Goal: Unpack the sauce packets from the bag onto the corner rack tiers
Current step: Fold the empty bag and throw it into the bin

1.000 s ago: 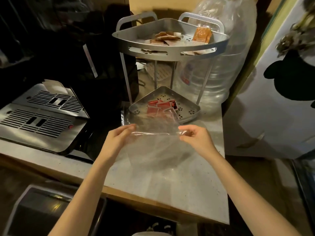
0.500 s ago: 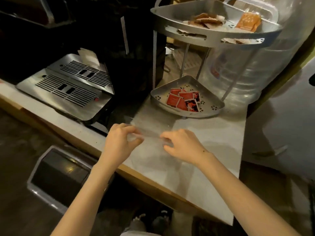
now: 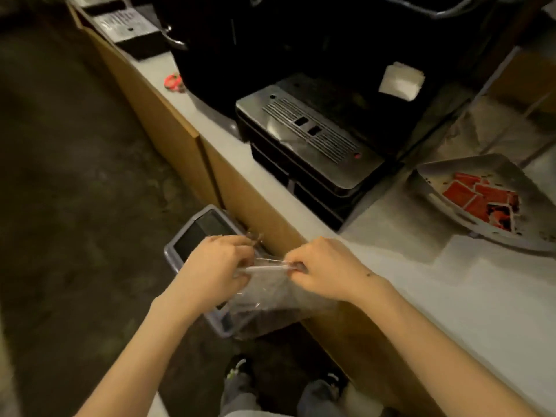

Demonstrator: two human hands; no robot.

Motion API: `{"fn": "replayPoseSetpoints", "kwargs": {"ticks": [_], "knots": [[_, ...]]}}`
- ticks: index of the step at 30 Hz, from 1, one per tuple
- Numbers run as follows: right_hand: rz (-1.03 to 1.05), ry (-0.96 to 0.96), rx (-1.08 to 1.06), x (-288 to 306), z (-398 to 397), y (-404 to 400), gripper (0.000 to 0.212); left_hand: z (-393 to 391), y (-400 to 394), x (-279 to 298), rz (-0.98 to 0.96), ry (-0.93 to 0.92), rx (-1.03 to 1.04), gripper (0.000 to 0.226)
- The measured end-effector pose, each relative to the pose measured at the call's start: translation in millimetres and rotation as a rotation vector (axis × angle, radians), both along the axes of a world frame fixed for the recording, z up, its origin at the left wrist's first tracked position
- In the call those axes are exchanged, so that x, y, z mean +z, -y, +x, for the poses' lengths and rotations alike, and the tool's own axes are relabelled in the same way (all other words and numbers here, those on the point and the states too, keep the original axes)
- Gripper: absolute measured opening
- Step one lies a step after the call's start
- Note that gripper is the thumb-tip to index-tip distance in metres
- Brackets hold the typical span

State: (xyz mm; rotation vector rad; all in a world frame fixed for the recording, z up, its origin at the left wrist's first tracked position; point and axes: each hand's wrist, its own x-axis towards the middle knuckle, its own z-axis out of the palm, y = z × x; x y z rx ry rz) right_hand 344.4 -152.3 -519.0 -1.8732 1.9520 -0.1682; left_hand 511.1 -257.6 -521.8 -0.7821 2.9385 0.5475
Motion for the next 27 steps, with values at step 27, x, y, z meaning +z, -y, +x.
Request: {"fn": "replayPoseSetpoints", "kwargs": {"ticks": [27], "knots": [[0.117, -0.184, -0.178, -314, 150, 170, 0.038, 83, 180, -325, -0.06, 0.262, 0.156, 0.029]]}}
